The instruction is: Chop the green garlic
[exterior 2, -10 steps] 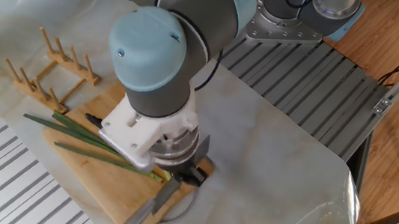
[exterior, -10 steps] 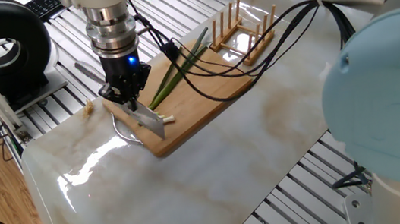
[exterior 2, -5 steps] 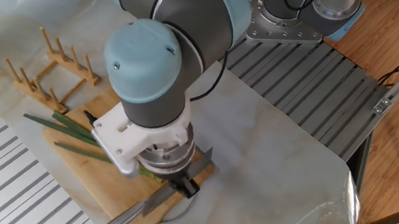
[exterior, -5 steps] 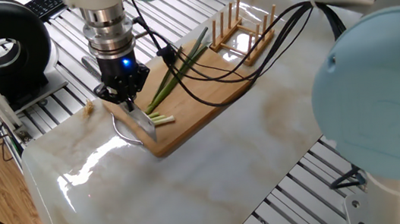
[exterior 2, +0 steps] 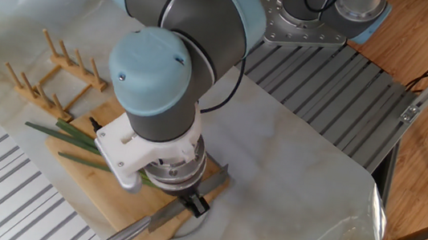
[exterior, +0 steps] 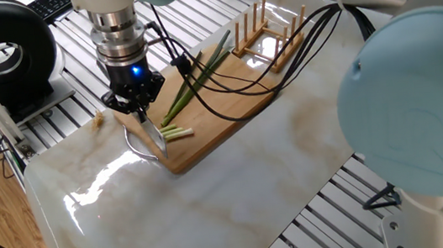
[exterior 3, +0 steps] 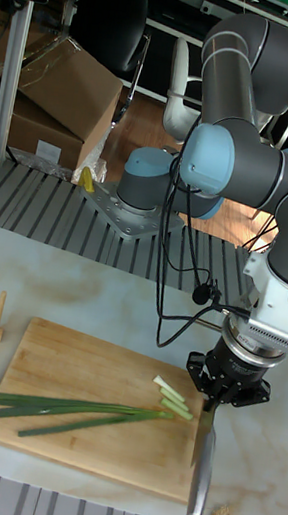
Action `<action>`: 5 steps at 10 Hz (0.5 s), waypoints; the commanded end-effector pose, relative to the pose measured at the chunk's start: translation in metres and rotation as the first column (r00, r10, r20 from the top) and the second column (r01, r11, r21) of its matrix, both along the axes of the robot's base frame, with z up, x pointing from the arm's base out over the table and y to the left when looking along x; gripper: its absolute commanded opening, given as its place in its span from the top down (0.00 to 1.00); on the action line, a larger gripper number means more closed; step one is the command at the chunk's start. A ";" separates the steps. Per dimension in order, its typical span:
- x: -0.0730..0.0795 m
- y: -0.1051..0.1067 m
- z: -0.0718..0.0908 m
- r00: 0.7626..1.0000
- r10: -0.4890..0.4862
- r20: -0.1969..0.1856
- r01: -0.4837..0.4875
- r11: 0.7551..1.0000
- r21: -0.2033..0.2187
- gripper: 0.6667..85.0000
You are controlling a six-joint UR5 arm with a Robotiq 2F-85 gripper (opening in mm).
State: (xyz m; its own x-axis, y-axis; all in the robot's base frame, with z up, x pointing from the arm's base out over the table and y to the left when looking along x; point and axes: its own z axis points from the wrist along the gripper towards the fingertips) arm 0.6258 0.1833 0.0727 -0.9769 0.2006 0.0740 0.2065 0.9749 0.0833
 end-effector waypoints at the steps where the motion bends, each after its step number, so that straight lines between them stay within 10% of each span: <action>1: 0.000 -0.001 -0.001 1.000 -0.021 -0.011 0.021 1.000 0.002 0.99; 5: 0.000 -0.006 -0.003 1.000 -0.013 -0.012 0.013 1.000 -0.013 0.99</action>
State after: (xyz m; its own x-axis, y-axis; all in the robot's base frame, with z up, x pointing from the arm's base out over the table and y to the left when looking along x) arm 0.6257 0.1792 0.0696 -0.9744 0.2102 0.0795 0.2158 0.9739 0.0703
